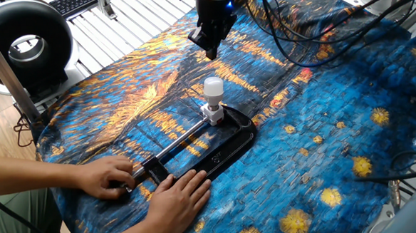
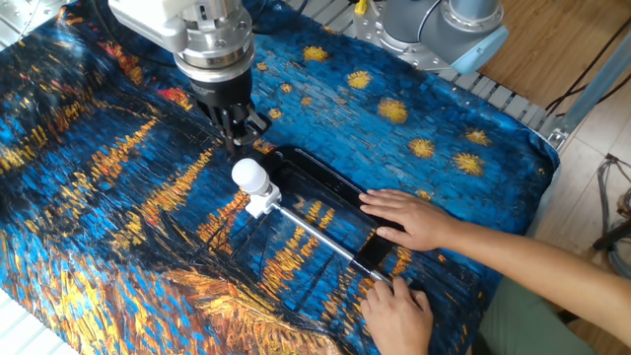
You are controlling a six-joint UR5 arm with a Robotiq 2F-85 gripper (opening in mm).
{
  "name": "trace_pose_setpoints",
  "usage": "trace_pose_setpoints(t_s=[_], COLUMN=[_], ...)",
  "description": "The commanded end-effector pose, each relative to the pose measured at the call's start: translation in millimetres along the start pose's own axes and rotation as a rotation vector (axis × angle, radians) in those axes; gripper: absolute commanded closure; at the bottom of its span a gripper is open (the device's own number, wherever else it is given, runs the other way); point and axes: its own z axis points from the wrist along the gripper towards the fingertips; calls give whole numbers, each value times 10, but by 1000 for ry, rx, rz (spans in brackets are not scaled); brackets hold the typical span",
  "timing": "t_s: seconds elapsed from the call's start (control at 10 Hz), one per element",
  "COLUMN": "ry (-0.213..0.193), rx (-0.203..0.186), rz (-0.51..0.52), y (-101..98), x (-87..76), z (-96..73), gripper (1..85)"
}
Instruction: Install the light bulb by rotating it
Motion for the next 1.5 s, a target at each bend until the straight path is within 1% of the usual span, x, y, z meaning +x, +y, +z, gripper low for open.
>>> trace_pose_setpoints(t_s=[0.0, 0.1, 0.3, 0.4, 0.5, 0.6, 0.7, 0.8, 0.9, 1.0, 1.1, 1.2, 1.3, 1.4], ry=[1, 1, -13, -12, -10, -13, -9, -16, -7, 4, 33, 28, 26, 24], rx=[-6, -6, -30, -26, -3, -28, -39, -23, 16, -8, -40, -51, -70, -64], rz=[0, 5, 32, 35, 11, -6, -10, -23, -48, -61, -115, -148, -160, -188], y=[54, 54, 116, 104, 44, 112, 140, 99, -3, 58, 138, 165, 213, 174], x=[-20, -20, -56, -56, -48, -55, -45, -62, -40, -11, 69, 61, 58, 52], z=[13, 13, 11, 12, 13, 11, 11, 12, 12, 13, 9, 8, 6, 89], gripper=[847, 847, 847, 847, 847, 840, 803, 793, 800, 790, 603, 517, 490, 440])
